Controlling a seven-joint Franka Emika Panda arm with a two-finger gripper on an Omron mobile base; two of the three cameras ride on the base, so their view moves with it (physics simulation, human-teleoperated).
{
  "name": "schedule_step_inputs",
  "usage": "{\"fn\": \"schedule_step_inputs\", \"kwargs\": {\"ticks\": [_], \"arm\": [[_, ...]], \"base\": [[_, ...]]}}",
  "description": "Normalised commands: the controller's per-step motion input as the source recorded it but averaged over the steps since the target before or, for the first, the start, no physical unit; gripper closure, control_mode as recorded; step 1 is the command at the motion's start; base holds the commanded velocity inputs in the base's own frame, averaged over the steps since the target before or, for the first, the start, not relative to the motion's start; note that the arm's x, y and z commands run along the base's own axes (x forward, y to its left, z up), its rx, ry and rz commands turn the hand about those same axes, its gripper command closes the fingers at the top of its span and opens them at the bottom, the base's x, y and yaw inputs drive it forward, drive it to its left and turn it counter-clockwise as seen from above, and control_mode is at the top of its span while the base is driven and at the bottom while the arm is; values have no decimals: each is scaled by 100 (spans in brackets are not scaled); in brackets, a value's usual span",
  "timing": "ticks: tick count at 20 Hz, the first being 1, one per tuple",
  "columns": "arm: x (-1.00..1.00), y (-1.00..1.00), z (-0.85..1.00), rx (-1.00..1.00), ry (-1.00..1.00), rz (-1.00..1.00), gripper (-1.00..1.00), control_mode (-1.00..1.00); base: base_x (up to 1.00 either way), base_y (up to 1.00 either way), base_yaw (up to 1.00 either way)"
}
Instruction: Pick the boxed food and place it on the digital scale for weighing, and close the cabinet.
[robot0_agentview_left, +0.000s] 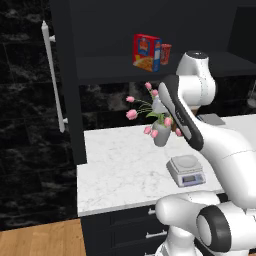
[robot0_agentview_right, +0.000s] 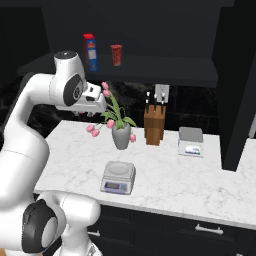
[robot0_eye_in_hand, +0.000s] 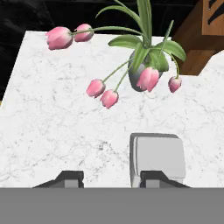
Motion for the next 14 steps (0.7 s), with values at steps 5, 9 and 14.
{"fn": "schedule_step_inputs", "kwargs": {"ticks": [5,9,14], "arm": [[-45,3,9,-2,-19,0,-100,-100],[-64,0,44,-3,-50,1,-100,-100],[-61,0,91,0,-54,4,-100,-100]], "base": [[0,0,0],[0,0,0],[0,0,0]]}}
